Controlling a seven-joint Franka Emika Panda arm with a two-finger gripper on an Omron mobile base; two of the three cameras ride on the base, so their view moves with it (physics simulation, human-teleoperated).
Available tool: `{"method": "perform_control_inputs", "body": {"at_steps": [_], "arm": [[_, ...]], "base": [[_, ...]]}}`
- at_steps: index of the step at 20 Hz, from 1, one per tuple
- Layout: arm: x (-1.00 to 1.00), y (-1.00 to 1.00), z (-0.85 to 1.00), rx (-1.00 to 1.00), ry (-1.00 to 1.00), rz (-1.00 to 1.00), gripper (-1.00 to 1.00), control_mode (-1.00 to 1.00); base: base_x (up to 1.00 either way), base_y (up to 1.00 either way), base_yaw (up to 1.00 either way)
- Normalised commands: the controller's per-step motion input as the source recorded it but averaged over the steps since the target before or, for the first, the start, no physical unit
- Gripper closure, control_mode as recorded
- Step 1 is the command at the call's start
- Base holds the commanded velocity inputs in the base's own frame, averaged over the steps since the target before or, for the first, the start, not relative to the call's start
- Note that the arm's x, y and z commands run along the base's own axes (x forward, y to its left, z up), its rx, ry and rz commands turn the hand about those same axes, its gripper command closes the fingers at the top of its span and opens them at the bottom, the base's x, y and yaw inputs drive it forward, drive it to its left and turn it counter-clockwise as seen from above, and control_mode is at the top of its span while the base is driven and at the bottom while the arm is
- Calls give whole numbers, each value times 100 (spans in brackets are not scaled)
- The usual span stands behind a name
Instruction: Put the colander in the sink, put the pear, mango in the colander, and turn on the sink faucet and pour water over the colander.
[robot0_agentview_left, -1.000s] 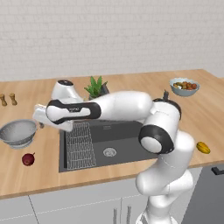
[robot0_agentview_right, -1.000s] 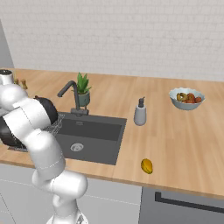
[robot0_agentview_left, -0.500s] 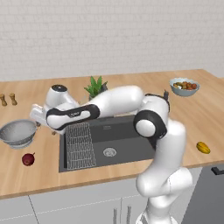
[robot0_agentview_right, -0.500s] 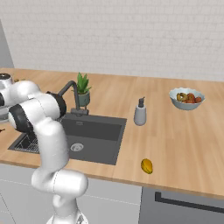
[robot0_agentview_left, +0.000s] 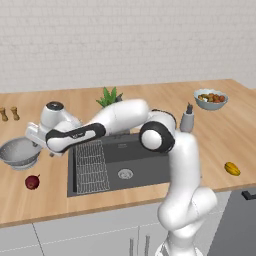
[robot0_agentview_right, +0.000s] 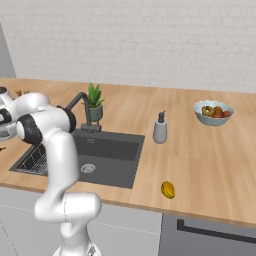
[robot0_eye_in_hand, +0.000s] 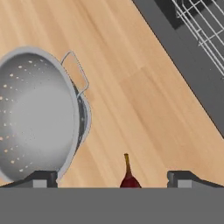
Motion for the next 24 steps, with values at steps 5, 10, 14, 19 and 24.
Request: {"method": "perform_control_inputs", "body": {"at_steps": [5, 10, 14, 19, 24], "arm": [[26, 14, -15, 0, 7, 0, -100, -100], [23, 5, -28, 0, 2, 0, -100, -100], [29, 2, -25, 0, 0, 0, -100, -100], [30, 9, -17, 0, 0, 0, -100, -100], [24, 17, -15, 0, 0, 0, -100, -100]], "base": [[0, 0, 0], [0, 0, 0], [0, 0, 0], [0, 0, 0], [0, 0, 0]]}}
